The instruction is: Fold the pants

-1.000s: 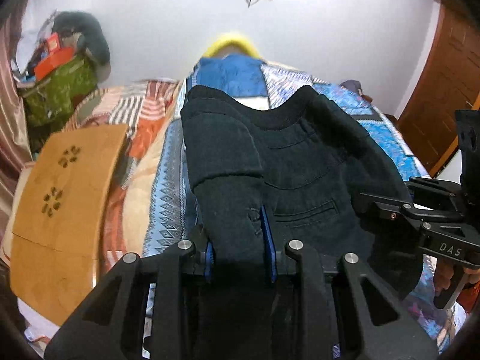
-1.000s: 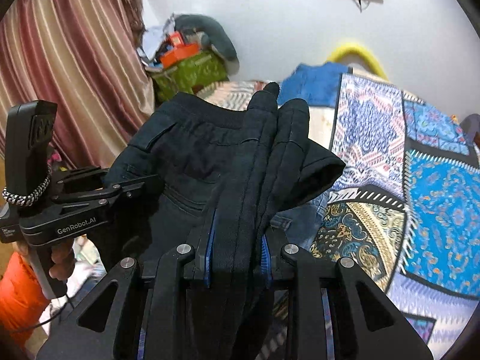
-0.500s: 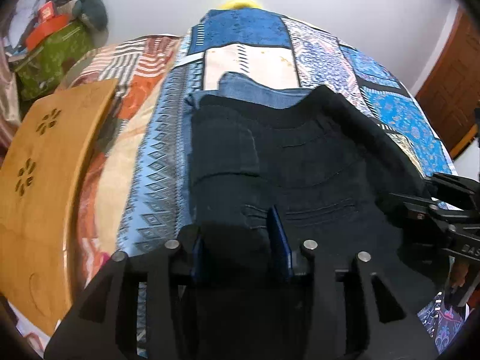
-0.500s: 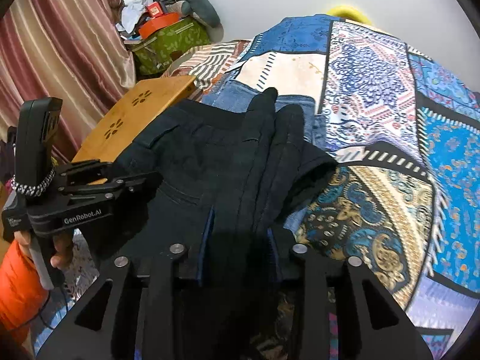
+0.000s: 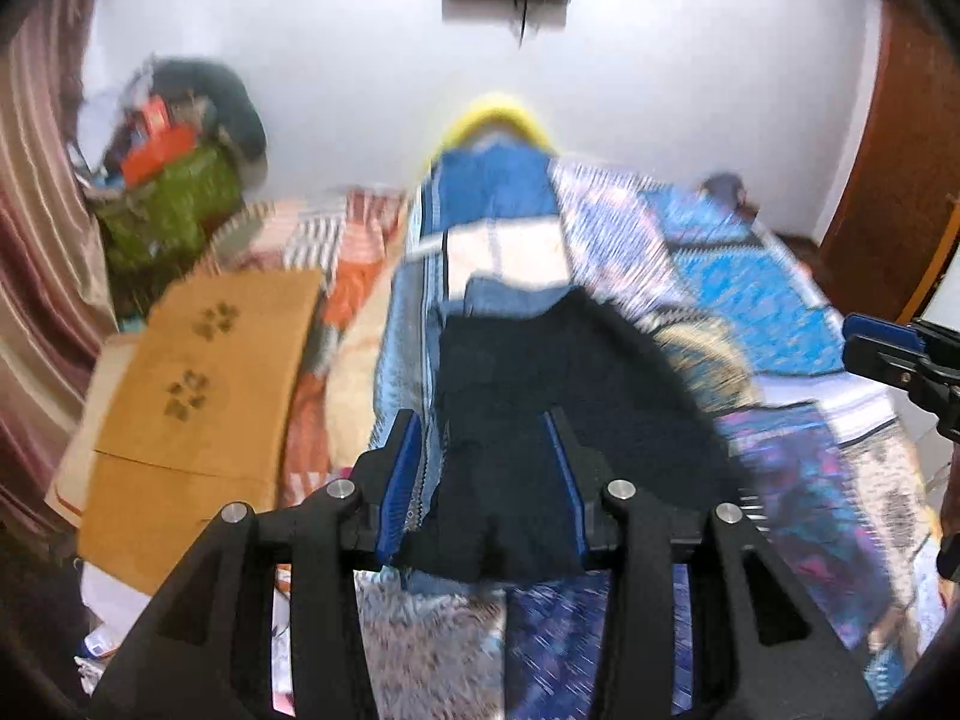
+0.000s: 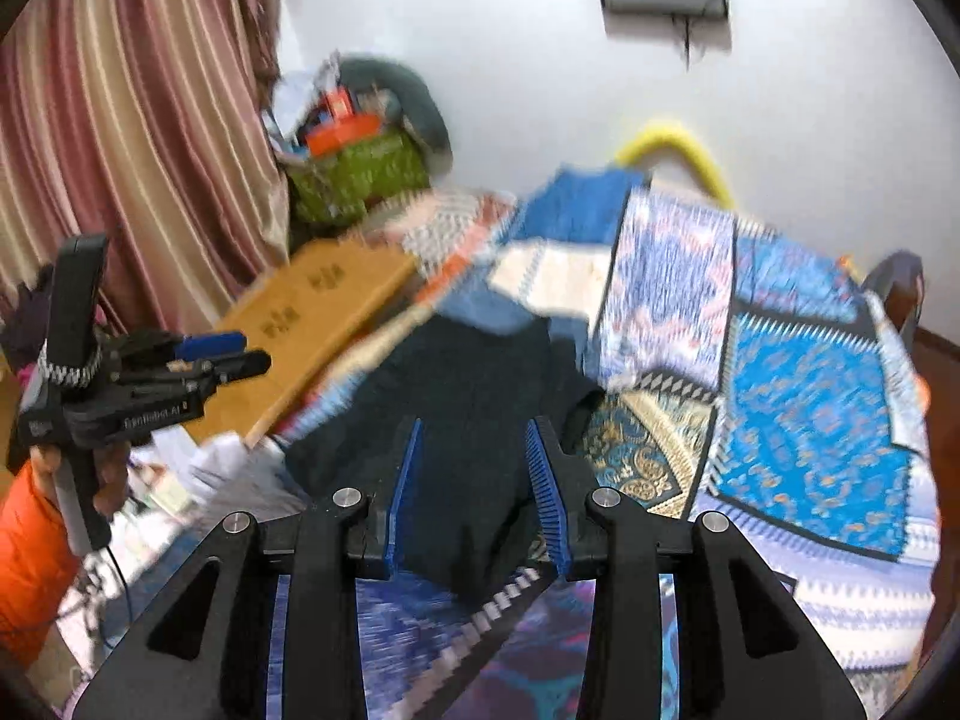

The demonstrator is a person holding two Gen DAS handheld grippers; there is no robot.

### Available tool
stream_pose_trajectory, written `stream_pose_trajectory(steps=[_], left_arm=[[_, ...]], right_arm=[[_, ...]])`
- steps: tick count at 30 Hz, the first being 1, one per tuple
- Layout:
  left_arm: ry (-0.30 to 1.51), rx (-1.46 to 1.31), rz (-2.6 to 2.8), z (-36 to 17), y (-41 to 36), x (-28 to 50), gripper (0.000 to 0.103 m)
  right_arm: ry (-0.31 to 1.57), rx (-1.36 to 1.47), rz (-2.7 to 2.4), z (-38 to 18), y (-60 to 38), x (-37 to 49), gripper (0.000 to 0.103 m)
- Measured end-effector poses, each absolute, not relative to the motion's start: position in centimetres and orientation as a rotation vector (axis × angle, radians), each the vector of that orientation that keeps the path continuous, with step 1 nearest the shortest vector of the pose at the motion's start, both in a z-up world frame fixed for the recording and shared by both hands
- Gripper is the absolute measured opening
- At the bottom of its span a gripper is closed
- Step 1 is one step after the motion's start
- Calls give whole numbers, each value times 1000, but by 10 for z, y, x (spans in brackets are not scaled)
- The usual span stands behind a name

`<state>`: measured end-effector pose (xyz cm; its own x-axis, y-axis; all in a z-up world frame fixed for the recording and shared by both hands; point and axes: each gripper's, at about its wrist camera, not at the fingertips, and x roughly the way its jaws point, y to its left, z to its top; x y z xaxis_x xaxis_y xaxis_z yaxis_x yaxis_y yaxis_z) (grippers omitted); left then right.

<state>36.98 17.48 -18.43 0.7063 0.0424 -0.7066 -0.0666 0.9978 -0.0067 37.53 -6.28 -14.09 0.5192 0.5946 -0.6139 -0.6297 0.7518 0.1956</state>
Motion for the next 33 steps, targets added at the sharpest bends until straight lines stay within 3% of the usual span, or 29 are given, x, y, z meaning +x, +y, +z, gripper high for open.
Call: stream_pose_trajectory(steps=[8,18,23,28,31,33], left_arm=[[504,-6,62,-73,125,239,41],[278,3,80,-36,85,108,42],[229,3,92,-31,75,77,64],[206,6,111,-28,70,60,85],[186,-2,115,-28,70,57,97],[176,-4,114,-27,68,52,99]], right_arm=[[437,-4,767,-47,-96,263,34],[221,35,756,-28,-112,147,34],[179,37,724,-29,-113,127,36],[155,62,695,-27,-118,120,73],[146,55,679,-25,-118,115,86],[146,50,673,-24,-117,116,89]])
